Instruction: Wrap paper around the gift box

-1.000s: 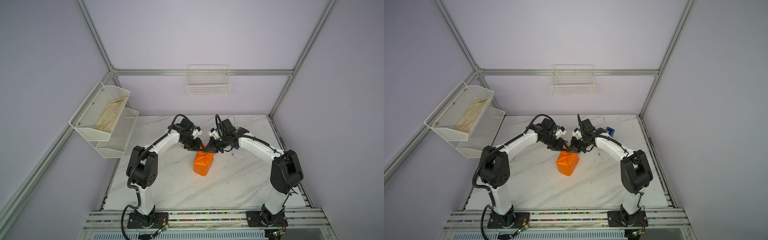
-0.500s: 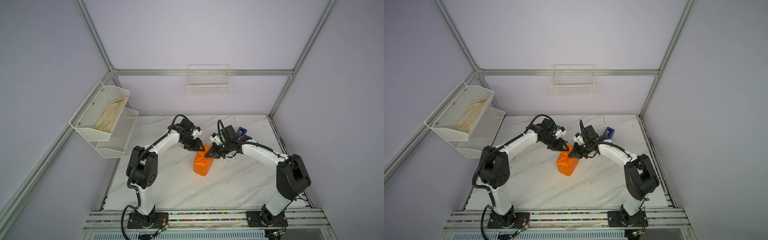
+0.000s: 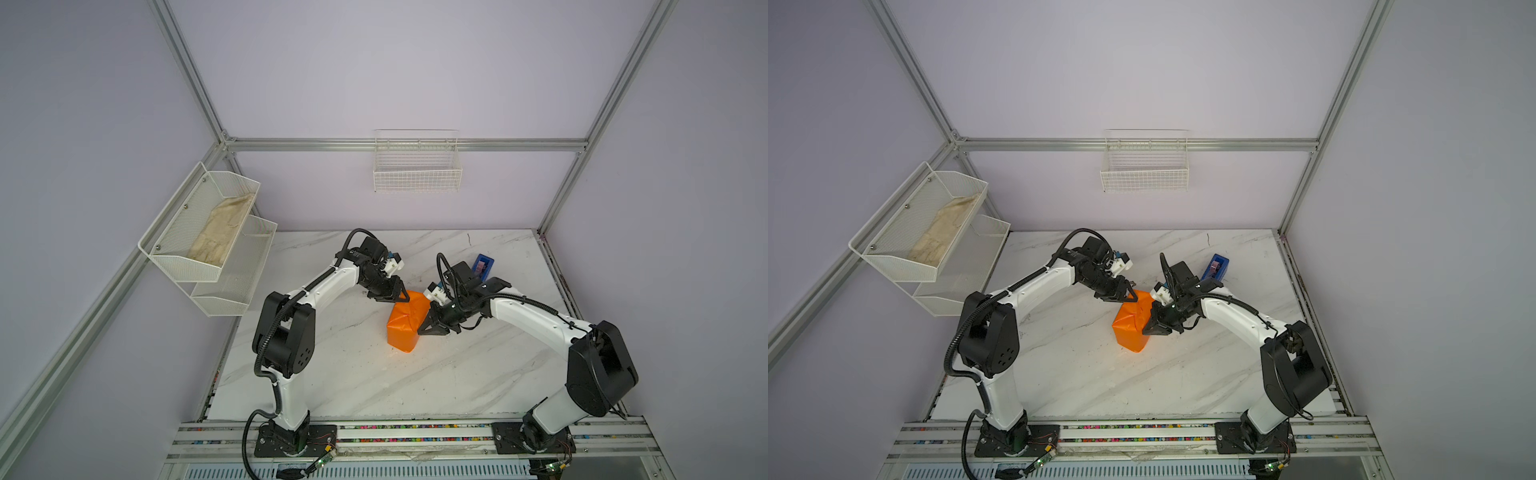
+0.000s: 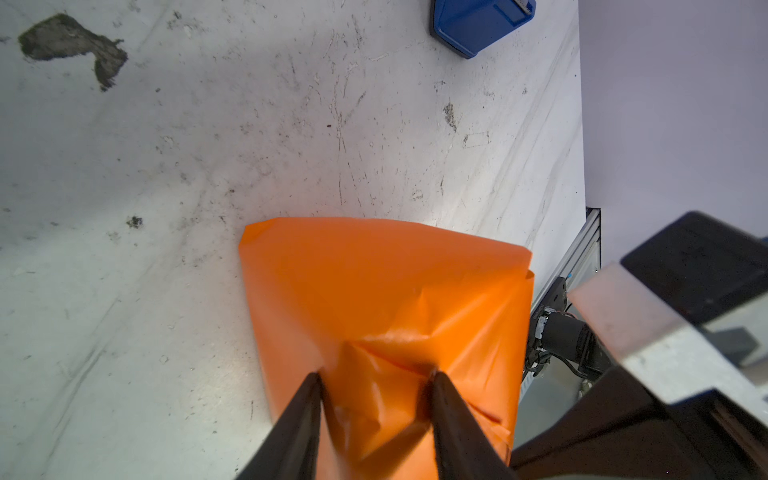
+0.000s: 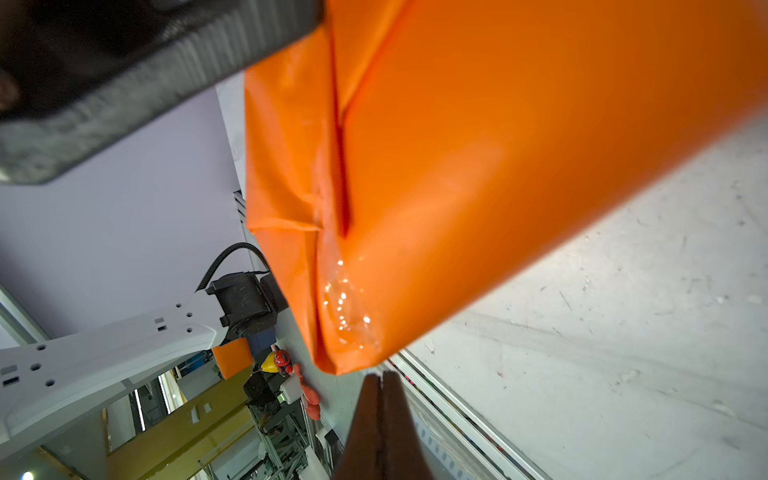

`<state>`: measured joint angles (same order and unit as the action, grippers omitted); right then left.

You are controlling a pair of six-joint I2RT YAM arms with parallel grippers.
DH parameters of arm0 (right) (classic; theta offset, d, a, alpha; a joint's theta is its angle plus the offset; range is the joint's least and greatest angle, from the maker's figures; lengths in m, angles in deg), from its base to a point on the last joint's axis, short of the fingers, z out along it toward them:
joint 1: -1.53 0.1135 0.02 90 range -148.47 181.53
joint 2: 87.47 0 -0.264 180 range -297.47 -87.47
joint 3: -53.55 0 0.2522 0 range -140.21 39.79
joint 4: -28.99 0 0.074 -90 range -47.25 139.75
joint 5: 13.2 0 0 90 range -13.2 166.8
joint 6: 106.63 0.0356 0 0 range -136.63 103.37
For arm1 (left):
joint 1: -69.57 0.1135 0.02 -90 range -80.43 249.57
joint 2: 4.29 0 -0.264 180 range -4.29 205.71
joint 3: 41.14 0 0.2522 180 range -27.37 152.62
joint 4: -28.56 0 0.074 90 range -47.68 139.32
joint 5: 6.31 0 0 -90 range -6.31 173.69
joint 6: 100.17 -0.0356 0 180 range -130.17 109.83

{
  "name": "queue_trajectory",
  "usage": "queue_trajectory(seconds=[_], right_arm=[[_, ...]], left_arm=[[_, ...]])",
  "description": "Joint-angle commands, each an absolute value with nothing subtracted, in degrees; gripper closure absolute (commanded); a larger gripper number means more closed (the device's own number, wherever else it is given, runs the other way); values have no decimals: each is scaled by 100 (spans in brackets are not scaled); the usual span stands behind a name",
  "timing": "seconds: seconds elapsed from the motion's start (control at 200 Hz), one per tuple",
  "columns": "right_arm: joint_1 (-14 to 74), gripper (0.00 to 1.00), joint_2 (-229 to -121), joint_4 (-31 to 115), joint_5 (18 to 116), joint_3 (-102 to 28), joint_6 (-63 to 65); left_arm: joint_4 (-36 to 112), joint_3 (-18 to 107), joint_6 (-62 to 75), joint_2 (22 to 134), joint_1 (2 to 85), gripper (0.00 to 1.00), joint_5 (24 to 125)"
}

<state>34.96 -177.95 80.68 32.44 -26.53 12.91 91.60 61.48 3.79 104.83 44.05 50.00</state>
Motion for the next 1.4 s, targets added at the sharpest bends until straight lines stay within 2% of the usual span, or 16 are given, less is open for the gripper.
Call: queue_trajectory(seconds=[0.0,0.305,0.49,0.635,0.805,1.185,1.395], right_arm=[[3534,100,-17726,8363,3431,-3020,1345],[3528,100,-17965,7378,3623,-3196,1976],[3528,100,-18030,8100,3683,-3091,1455],[3280,100,-17521,8352,4075,-2987,1552],[2850,100,-17566,8283,4888,-2666,1579],[2795,100,-18192,6634,4191,-1774,1939],[2800,100,-18107,6513,4294,-1569,2078]], left_arm=[[9795,5770,271,10821,4312,59,5846],[9831,5803,258,10777,4312,59,5904],[9935,5814,240,10691,4388,59,6111],[10059,5763,74,10510,4682,59,6435],[10072,5661,-65,10445,5070,59,6244],[9589,4890,-64,10732,5362,60,5438],[9366,4557,174,10161,5673,61,5776]])
